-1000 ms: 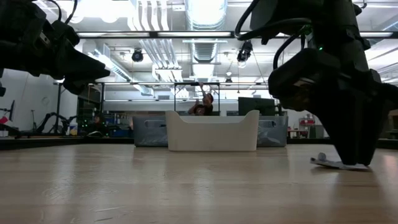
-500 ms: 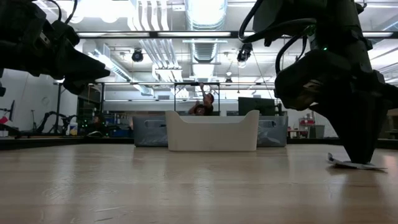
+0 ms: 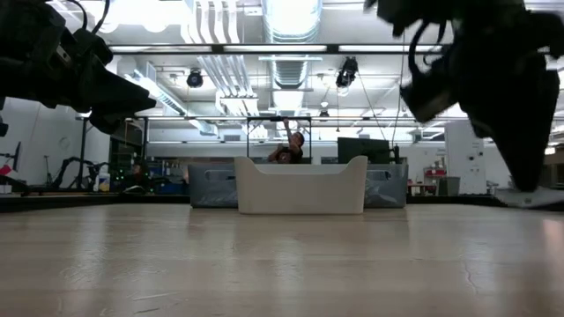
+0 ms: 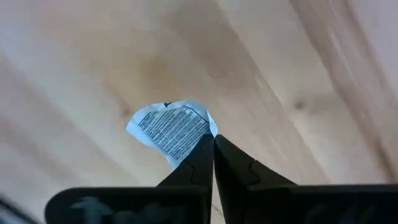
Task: Pick & Place First Aid Supplies
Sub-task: Put the white alcohol pad into the right black bin
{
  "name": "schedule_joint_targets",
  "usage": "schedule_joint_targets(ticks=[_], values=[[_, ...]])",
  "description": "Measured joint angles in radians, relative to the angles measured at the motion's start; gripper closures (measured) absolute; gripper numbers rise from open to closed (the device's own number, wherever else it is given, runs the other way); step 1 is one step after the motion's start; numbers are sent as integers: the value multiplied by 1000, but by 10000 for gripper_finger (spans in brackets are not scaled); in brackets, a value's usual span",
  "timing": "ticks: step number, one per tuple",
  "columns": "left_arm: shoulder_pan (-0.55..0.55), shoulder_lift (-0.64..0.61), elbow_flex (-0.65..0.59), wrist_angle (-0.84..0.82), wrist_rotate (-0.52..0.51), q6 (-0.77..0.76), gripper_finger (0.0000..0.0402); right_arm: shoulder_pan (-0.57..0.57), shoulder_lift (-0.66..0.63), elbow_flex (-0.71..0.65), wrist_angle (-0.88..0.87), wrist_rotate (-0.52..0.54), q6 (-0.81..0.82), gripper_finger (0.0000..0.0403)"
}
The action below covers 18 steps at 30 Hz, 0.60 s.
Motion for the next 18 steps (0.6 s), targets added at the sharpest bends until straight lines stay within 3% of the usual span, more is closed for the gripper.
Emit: schedule_joint_targets(ticks=[4,8,14,18], values=[[0,0,0,0,0,3,282,-1,-58,14,32,61,-149,394],[0,0,0,0,0,15,282,-18,-100,16,124,191,-221,394],[0,0,0,0,-1,19,282,-74,-129,16,290,538,-293,394],[0,2,0,0,-1,19,282,-142,-133,28,298,777,-287,394]])
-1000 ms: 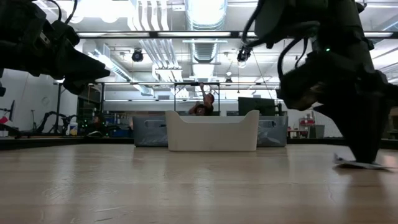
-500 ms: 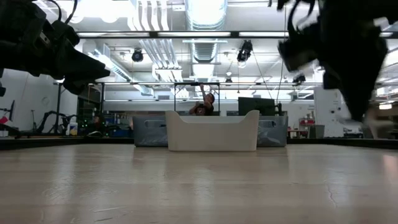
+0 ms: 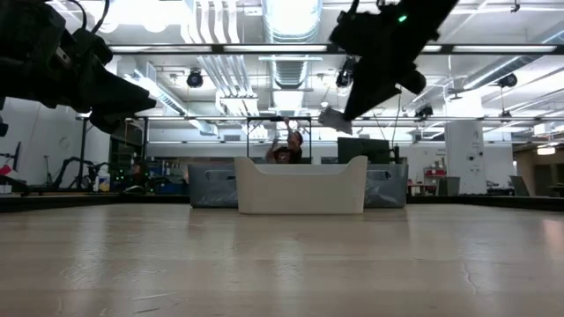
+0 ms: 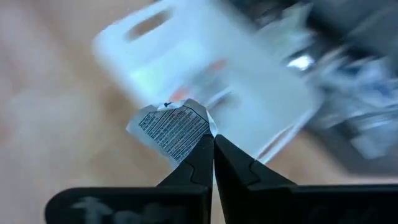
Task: Pick & Place First Aid Supplies
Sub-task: Put the white alcohol pad into the right black bin
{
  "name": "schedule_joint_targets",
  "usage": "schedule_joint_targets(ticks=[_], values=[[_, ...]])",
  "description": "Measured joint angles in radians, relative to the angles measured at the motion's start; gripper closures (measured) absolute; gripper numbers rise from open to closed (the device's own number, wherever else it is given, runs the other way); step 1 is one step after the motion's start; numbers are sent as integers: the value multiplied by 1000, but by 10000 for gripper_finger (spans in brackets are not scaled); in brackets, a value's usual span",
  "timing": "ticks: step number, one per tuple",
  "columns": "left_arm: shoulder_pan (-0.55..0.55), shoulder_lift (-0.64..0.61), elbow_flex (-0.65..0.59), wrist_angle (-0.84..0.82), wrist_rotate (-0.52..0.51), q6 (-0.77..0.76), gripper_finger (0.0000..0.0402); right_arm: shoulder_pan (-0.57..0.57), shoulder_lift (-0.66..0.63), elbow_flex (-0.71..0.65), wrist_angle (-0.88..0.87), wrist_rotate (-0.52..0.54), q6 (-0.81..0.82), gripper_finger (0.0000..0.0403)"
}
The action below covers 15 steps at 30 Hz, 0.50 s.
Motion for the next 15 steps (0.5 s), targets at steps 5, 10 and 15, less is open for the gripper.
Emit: schedule_joint_targets(ticks=[5,10,15], values=[[0,1,0,0,0,0,282,-136,-1,31,-6,84,-25,394],[0,1,0,0,0,-5,282,-306,-1,69,-13,53,-134,394],[0,1,0,0,0,-6,282,-495,-1,141,-106,-45,-227,394]])
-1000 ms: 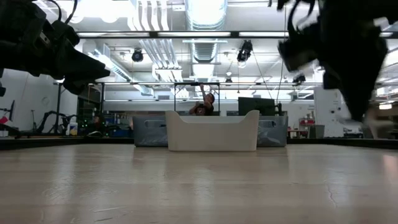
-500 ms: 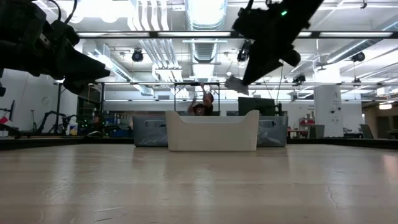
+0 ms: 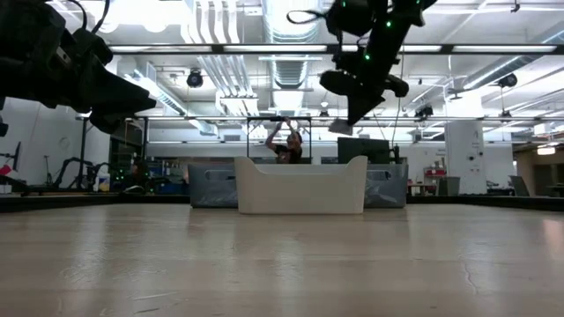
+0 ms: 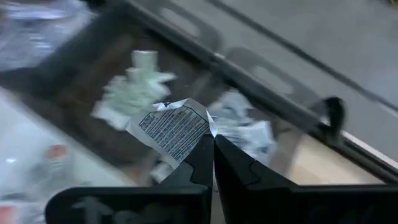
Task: Pick & Place First Aid Supplies
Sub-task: Put the white alcohol pad into the right black bin
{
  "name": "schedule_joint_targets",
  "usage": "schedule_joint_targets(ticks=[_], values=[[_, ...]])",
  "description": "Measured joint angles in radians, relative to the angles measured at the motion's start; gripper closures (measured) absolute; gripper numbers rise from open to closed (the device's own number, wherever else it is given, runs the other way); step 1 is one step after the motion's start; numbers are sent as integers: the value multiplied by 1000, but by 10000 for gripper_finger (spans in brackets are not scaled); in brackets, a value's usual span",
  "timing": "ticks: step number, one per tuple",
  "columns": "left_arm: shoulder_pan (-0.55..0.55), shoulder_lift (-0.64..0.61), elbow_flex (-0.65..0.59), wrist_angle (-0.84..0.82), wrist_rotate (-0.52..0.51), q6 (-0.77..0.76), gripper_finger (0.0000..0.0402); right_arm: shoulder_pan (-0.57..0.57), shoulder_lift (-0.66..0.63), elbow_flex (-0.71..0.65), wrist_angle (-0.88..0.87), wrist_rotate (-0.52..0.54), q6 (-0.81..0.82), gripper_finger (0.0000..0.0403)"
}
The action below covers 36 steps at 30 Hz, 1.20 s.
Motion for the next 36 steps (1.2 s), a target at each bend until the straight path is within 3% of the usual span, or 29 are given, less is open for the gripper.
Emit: schedule_joint_targets(ticks=[7,12,36], values=[[0,0,0,0,-15,1,282,-245,1,61,-136,-247,-67,394],[0,0,0,0,-67,2,282,-344,4,60,-144,-464,-131,394],[0,0,0,0,-101,0,282,-361,252,76,-140,-451,-486,394]])
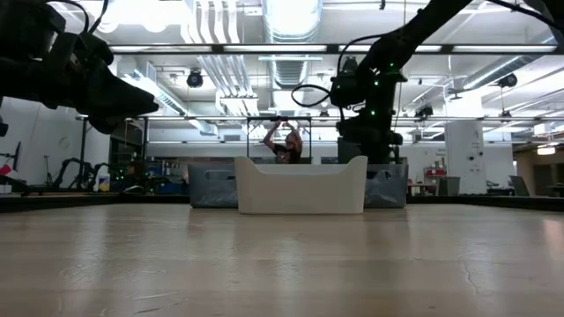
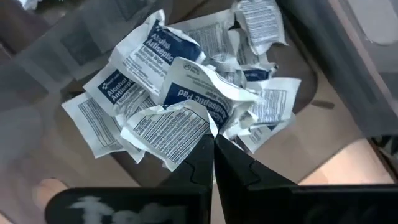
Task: Pick & Place First Aid Supplies
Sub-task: Put the white alcohol pad into the right black bin, then return to Home Position
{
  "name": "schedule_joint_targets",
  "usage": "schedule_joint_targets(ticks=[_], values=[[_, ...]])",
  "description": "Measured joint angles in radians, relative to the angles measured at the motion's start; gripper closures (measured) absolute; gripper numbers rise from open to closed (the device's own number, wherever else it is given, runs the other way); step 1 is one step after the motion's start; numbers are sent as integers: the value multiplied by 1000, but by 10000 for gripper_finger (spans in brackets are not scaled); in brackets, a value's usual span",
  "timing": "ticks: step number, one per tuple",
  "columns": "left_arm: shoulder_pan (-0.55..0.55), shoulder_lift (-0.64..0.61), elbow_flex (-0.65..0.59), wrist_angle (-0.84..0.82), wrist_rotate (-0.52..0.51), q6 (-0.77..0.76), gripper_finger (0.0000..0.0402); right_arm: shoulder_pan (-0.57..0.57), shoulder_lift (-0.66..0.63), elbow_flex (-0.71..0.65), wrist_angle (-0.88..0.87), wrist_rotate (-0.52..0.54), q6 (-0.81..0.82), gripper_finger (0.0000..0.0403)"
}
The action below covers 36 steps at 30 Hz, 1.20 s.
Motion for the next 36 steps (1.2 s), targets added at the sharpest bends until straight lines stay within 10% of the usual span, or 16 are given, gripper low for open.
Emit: schedule_joint_targets(ticks=[18,36], values=[[0,0,0,0,0,-2,282,1,-1,2,-2,-3,-90,304],[0,0,0,0,1,-2,282,46,-34,257,-425,-4,29,270]])
